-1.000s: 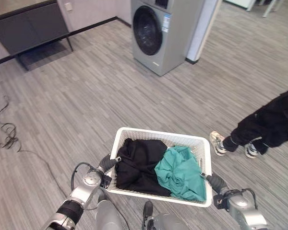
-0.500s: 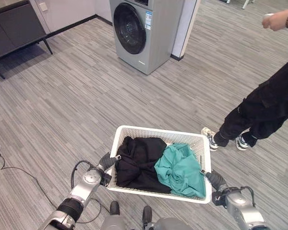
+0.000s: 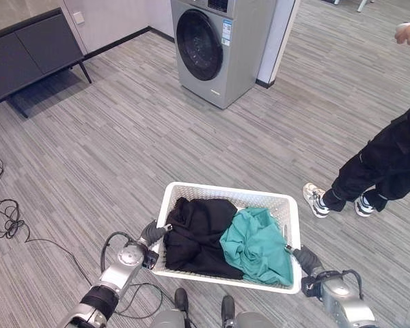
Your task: Grab the laundry basket,head to the washer,open it,put in the laundry and shut it.
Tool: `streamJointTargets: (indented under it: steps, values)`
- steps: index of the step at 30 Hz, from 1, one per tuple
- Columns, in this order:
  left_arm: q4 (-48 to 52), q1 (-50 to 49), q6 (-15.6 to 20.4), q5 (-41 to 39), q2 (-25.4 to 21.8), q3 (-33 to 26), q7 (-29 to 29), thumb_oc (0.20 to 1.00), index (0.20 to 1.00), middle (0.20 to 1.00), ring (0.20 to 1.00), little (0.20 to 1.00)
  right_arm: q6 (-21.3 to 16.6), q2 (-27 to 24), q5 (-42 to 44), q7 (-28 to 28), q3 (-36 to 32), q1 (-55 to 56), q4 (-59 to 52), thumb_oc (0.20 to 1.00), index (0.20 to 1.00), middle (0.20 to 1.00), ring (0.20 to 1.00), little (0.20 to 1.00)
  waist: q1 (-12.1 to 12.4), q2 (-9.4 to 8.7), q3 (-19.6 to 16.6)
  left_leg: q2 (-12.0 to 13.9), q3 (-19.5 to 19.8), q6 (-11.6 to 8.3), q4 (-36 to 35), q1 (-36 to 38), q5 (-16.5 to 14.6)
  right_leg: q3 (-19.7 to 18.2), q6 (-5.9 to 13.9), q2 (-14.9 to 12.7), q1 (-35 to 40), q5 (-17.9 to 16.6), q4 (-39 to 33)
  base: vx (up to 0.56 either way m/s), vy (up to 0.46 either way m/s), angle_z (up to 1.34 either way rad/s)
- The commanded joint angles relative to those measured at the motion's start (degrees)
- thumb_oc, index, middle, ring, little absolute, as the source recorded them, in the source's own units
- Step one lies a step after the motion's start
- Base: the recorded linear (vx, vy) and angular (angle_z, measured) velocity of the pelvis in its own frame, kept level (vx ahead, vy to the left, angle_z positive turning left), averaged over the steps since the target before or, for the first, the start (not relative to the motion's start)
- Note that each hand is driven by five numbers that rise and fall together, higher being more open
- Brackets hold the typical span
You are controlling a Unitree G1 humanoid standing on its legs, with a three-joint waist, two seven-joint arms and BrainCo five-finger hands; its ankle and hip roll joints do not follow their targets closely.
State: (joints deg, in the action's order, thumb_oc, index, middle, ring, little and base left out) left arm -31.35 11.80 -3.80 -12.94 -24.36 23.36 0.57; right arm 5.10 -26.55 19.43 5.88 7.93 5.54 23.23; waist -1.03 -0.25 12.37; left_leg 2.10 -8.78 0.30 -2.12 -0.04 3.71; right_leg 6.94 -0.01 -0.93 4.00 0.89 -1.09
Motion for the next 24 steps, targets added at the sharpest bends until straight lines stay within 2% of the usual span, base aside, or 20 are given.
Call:
streamJointTargets:
  steps: [1,4,5,10,19,24]
  values:
    - [1.95,1.71,4.54,-1.60,1.09,-1.12,0.26,0.200,0.200,0.200,0.200,0.200,-6.22,-0.60,2.65,-0.87,-6.36,-0.76,-2.14,0.200,0.200,0.200,0.200,0.200,0.26,-0.63,-3.96,4.53,-0.15,-2.48,5.64,-2.18,-3.17,-2.10,7.93,-8.14,-3.14,0.88,4.68,0.00,0.000,0.00]
    - [1.95,1.71,4.58,-1.44,1.20,-1.18,0.27,0.200,0.200,0.200,0.200,0.200,-6.37,-0.47,2.49,-0.91,-6.56,-0.73,-1.62,0.200,0.200,0.200,0.200,0.200,0.06,-0.46,-4.01,4.40,-0.19,-2.43,5.42,-1.85,-3.25,-2.01,8.05,-8.21,-3.09,0.77,4.59,0.00,0.000,0.00]
    - [-3.38,-7.88,4.72,0.63,7.16,-3.86,-0.81,0.200,0.200,0.200,0.200,0.200,-3.77,5.89,-4.82,-1.71,5.41,-6.11,21.24,0.200,0.200,0.200,0.200,0.200,-0.47,1.24,-8.65,5.25,-16.65,-4.48,-1.71,3.28,-4.14,16.18,8.97,-11.62,-2.53,-4.44,-3.66,0.00,0.000,0.00]
    - [-3.57,-8.37,4.89,1.02,7.05,-4.29,-0.81,0.200,0.200,0.200,0.200,0.200,-4.09,5.99,-5.70,-2.13,5.27,-5.88,21.28,0.200,0.200,0.200,0.200,0.200,-0.38,1.18,-8.64,4.74,-16.35,-4.23,-2.25,3.84,-4.32,16.50,9.05,-12.13,-2.19,-5.00,-3.51,0.01,0.025,0.39]
    - [-3.45,-9.09,4.95,1.74,6.65,-5.11,-0.91,0.200,0.200,0.200,0.200,0.200,-4.06,5.31,-6.67,-2.17,4.91,-4.77,17.33,0.200,0.200,0.200,0.200,0.200,-0.37,0.86,-8.33,4.49,-15.91,-4.01,-2.39,3.94,-4.52,16.47,9.11,-12.34,-2.20,-5.18,-3.43,0.01,0.005,-0.05]
    - [-1.41,-9.36,5.02,2.40,5.62,-7.22,-1.39,0.200,0.200,0.200,0.200,0.200,-4.04,3.87,-8.14,-3.04,2.47,-3.68,11.30,0.200,0.200,0.200,0.200,0.200,-0.28,0.35,-7.98,4.24,-15.72,-3.80,-2.46,3.62,-4.70,16.44,9.24,-12.52,-2.55,-5.48,-3.37,0.01,0.007,-0.02]
